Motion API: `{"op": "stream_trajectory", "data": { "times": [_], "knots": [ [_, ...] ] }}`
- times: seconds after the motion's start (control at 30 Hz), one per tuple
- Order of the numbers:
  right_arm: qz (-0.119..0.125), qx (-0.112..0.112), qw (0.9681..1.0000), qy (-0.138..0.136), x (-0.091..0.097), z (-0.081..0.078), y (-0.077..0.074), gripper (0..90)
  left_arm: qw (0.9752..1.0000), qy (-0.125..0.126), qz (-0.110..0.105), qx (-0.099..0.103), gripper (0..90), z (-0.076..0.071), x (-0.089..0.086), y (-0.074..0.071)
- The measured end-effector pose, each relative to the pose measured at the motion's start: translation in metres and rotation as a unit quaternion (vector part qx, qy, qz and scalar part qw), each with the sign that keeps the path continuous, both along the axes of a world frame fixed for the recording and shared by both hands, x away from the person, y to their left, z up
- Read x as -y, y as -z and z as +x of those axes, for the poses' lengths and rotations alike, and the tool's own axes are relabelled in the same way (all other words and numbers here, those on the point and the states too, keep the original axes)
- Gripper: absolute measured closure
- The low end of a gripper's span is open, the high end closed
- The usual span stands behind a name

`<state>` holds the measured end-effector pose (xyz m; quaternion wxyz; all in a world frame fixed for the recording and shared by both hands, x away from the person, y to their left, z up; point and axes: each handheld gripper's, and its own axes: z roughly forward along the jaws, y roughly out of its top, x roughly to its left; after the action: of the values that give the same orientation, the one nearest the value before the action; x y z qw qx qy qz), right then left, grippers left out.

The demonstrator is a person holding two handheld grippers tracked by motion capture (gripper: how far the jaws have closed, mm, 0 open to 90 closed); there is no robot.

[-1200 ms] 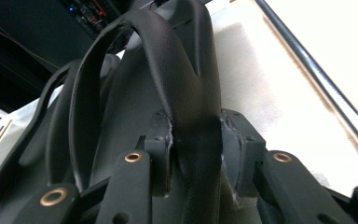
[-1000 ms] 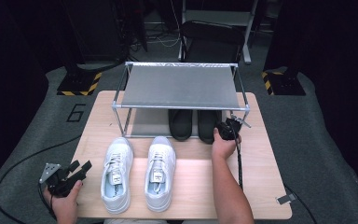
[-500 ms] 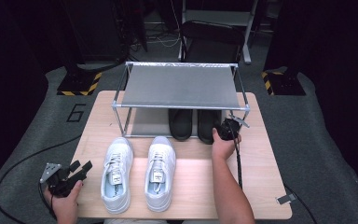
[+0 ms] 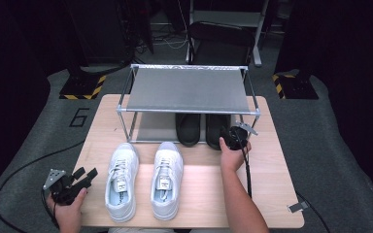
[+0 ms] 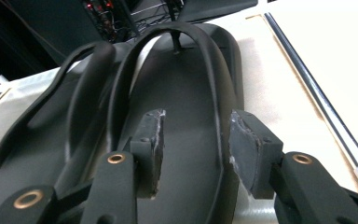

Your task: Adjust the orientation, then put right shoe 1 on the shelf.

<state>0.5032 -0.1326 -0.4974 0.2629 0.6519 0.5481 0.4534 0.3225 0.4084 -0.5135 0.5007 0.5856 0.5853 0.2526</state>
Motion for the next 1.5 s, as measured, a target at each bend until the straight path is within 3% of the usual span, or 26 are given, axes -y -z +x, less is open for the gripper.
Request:
{"op": "stream_trajectory", "data": {
  "times": [0.5, 0.57, 0.8, 0.97, 1.17, 1.37, 1.5],
  "knots": [
    [0.011, 0.003, 0.9996, -0.028, 0.006, -0.036, -0.003, 55.9, 1.0000, 0.006, 0.006, -0.001, 38.8, -0.001, 0.005, -0.004],
    [0.013, 0.003, 0.9993, -0.035, 0.008, -0.042, -0.005, 55.9, 0.9999, 0.010, -0.001, 0.000, 38.7, -0.001, 0.006, -0.005],
    [0.013, 0.009, 0.9986, -0.050, 0.012, -0.062, -0.006, 55.8, 0.9997, 0.023, 0.005, -0.002, 37.4, -0.003, 0.012, -0.011],
    [0.026, 0.008, 0.9979, -0.059, 0.016, -0.077, -0.003, 55.5, 0.9995, 0.030, 0.001, -0.001, 37.5, -0.004, 0.017, -0.018],
    [0.031, 0.015, 0.9974, -0.064, 0.022, -0.090, -0.003, 55.5, 0.9986, 0.050, 0.007, -0.014, 39.2, -0.005, 0.026, -0.025],
    [0.010, 0.024, 0.9974, -0.067, 0.024, -0.107, -0.007, 55.2, 0.9978, 0.064, 0.006, -0.017, 38.8, -0.010, 0.033, -0.029],
    [0.018, 0.025, 0.9970, -0.071, 0.026, -0.115, -0.008, 54.8, 0.9977, 0.064, 0.002, -0.020, 37.4, -0.013, 0.035, -0.032]
  ]
}}
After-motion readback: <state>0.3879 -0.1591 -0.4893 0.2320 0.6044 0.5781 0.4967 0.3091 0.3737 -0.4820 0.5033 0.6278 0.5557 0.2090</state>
